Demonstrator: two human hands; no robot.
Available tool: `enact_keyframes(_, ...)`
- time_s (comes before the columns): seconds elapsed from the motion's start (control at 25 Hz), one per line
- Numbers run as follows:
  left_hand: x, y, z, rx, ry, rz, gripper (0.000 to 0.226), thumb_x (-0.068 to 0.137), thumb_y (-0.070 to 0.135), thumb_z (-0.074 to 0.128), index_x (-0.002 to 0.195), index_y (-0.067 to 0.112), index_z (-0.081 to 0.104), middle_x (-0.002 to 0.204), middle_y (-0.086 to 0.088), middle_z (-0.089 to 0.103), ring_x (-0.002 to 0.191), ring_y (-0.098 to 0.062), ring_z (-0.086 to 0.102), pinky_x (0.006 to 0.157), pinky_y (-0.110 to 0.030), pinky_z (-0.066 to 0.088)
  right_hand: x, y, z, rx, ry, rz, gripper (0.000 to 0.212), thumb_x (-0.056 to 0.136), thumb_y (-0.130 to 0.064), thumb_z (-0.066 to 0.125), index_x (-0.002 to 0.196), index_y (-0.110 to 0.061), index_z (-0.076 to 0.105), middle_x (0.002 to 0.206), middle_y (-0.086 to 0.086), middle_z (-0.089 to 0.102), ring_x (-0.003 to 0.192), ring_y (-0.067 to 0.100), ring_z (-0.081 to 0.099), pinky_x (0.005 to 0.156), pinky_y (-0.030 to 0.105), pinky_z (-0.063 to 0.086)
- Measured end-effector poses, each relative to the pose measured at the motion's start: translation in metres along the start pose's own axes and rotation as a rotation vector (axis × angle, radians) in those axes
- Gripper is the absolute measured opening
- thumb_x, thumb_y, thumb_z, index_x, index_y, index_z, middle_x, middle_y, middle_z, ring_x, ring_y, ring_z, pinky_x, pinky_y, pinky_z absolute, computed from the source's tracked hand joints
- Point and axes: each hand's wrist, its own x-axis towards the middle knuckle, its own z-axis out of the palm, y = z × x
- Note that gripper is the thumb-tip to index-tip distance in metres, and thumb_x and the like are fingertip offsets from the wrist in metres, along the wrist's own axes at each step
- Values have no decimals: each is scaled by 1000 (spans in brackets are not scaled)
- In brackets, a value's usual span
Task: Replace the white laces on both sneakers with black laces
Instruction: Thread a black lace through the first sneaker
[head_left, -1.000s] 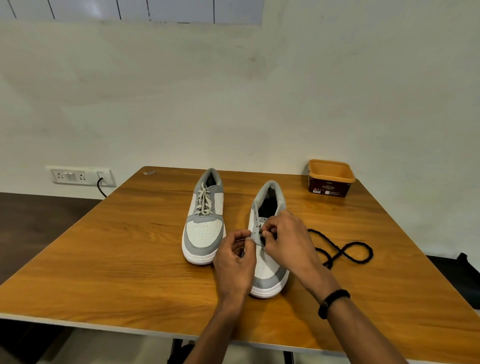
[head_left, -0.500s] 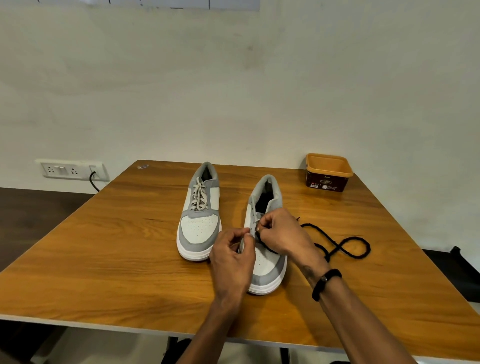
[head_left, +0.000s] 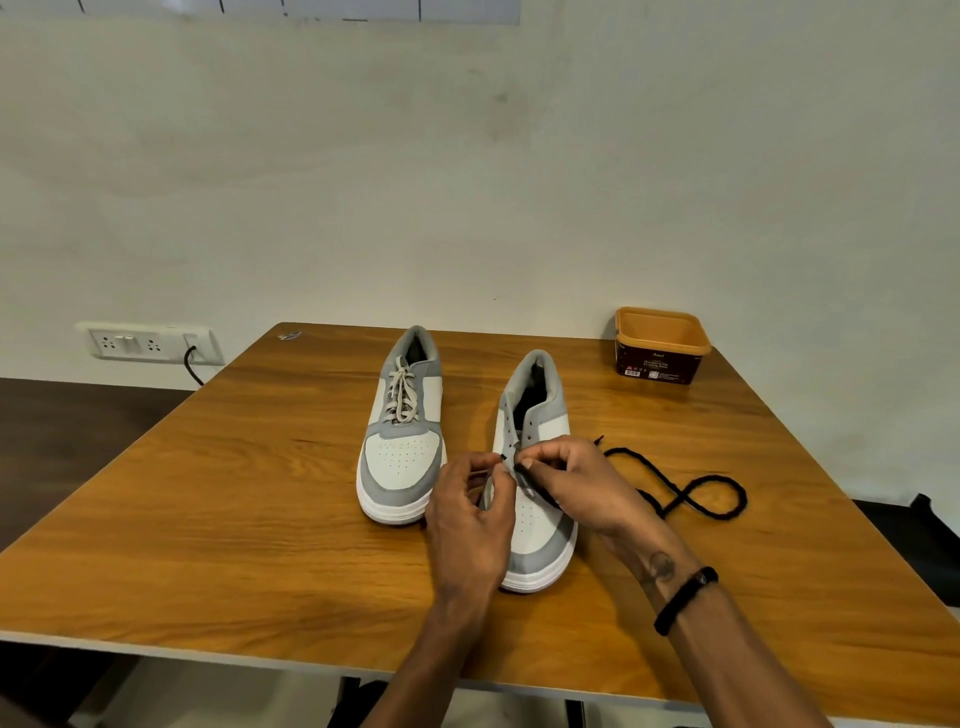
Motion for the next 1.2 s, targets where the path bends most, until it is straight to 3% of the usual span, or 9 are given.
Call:
enact_keyframes(0.16,-1,0,-3,-51,-34,34,19,101,29,68,120,28,71,114,11,72,105,-4,70,84,-22,59,-8,-4,5,-62,43,-71,20,106,-22,61,99,-25,80,89,-3,79,90,15,75,87,41,62)
enact_keyframes(0.36,14,6,-12,-25,-92,31,9,101,25,69,110,25,73,102,10,73,93,-2,68,75,-17,54,-13,-7,1,-287,66,-175,22,106,-23,61,121,-22,76,90,-21,57,87,-4,60,77,12,51)
enact_keyframes(0.52,23,14,-18,190,-82,224,6,108,27,55,110,25,60,98,11,66,90,-4,64,75,-28,57,-9,5,-6,-478,60,-134,37,96,-49,67,130,-35,69,113,-10,46,116,11,49,100,33,50)
enact_keyframes(0.64,44,24,-27,-46,-18,40,10,112,25,45,112,22,54,96,4,72,92,-9,72,82,-34,62,-13,9,-10,-768,78,-180,55,84,-75,55,130,-46,63,120,-7,40,115,15,36,94,34,43)
enact_keyframes(0.76,53,42,-32,-352,-62,-135,14,115,22,35,114,17,48,85,-5,74,82,-23,77,74,-32,63,-16,5,-11,-764,66,-200,70,79,-81,32,128,-44,66,124,-9,39,117,18,35,94,38,42)
enact_keyframes(0.92,87,61,-60,-694,131,-335,16,115,20,36,106,16,48,70,0,52,53,-10,49,56,-26,52,-17,8,-8,-793,54,-173,81,80,-91,37,137,-39,61,134,-8,38,128,17,32,102,38,43)
enact_keyframes(1.04,113,62,-92,-484,144,-197,12,114,21,38,110,14,47,74,1,45,57,-8,40,48,-22,39,-17,8,-5,-760,53,-169,80,77,-90,56,138,-38,59,140,-7,34,134,15,26,109,41,42)
enact_keyframes(1.12,112,56,-96,-104,11,-9,15,112,27,45,117,16,52,80,1,55,62,-6,50,53,-27,44,-19,7,-6,-706,69,-179,80,75,-88,62,137,-38,60,139,-7,34,135,15,25,111,41,42)
enact_keyframes(1.2,96,44,-90,377,-182,236,24,106,45,53,120,27,62,97,4,66,83,-7,62,67,-32,53,-20,8,-7,-675,69,-183,83,73,-88,64,140,-40,59,140,-7,34,136,15,25,112,40,41)
